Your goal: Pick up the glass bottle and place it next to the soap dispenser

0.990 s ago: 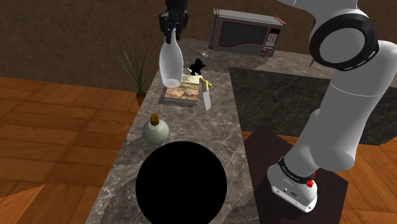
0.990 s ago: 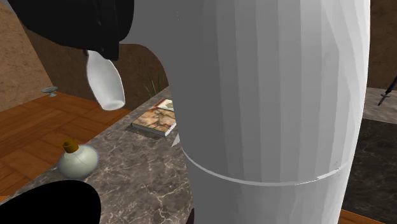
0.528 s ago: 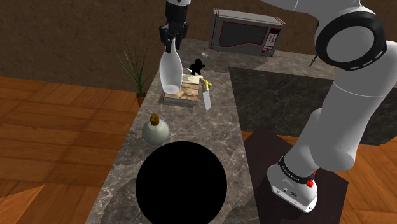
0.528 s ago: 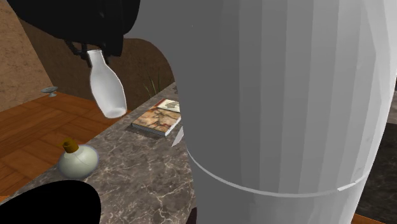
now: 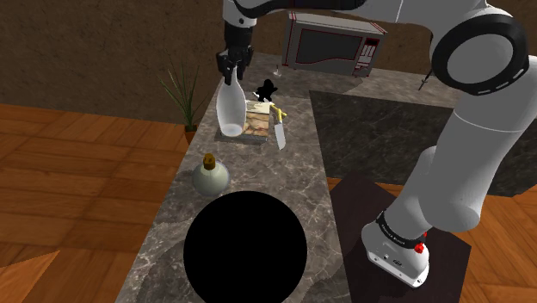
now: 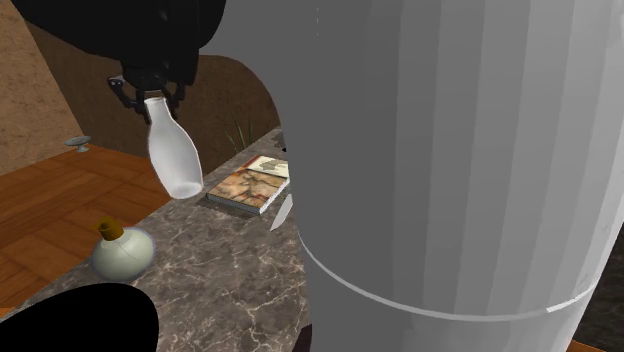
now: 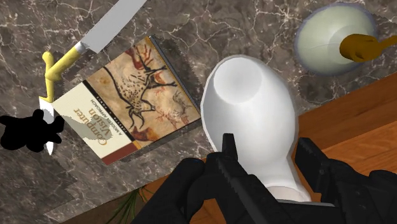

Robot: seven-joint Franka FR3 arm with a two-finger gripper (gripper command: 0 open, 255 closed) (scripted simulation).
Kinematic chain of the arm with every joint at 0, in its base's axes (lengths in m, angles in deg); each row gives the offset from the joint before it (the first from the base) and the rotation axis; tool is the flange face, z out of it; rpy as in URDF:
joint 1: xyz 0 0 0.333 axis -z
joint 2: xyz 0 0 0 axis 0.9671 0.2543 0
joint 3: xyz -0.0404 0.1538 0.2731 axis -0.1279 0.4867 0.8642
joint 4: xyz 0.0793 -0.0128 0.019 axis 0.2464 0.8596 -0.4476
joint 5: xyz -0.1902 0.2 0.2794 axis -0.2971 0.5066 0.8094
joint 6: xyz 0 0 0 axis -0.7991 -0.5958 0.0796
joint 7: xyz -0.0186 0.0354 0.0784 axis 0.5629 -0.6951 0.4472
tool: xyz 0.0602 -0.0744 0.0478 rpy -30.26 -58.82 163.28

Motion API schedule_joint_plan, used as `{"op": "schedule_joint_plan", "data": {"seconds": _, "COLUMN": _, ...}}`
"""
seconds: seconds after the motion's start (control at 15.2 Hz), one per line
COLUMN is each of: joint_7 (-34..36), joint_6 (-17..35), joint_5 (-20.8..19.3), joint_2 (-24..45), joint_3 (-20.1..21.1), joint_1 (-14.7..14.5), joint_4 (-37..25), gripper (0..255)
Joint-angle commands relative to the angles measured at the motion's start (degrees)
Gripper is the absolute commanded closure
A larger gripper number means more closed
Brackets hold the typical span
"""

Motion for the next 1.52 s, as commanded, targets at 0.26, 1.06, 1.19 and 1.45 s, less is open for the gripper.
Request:
{"op": "schedule_joint_plan", "data": {"seconds": 0.26, "joint_7": 0.0, "joint_6": 4.7, "joint_5": 0.0, "joint_2": -0.2, "joint_3": 0.0, "joint_1": 0.0, "joint_4": 4.9, "gripper": 255}}
{"op": "schedule_joint_plan", "data": {"seconds": 1.06, "joint_7": 0.0, "joint_6": 13.6, "joint_5": 0.1, "joint_2": 0.8, "joint_3": 0.0, "joint_1": 0.0, "joint_4": 12.7, "gripper": 255}}
{"op": "schedule_joint_plan", "data": {"seconds": 1.19, "joint_7": 0.0, "joint_6": 15.1, "joint_5": 0.1, "joint_2": 1.2, "joint_3": 0.0, "joint_1": 0.0, "joint_4": 13.8, "gripper": 255}}
{"op": "schedule_joint_plan", "data": {"seconds": 1.45, "joint_7": 0.0, "joint_6": 18.0, "joint_5": 0.1, "joint_2": 2.0, "joint_3": 0.1, "joint_1": 0.0, "joint_4": 15.9, "gripper": 255}}
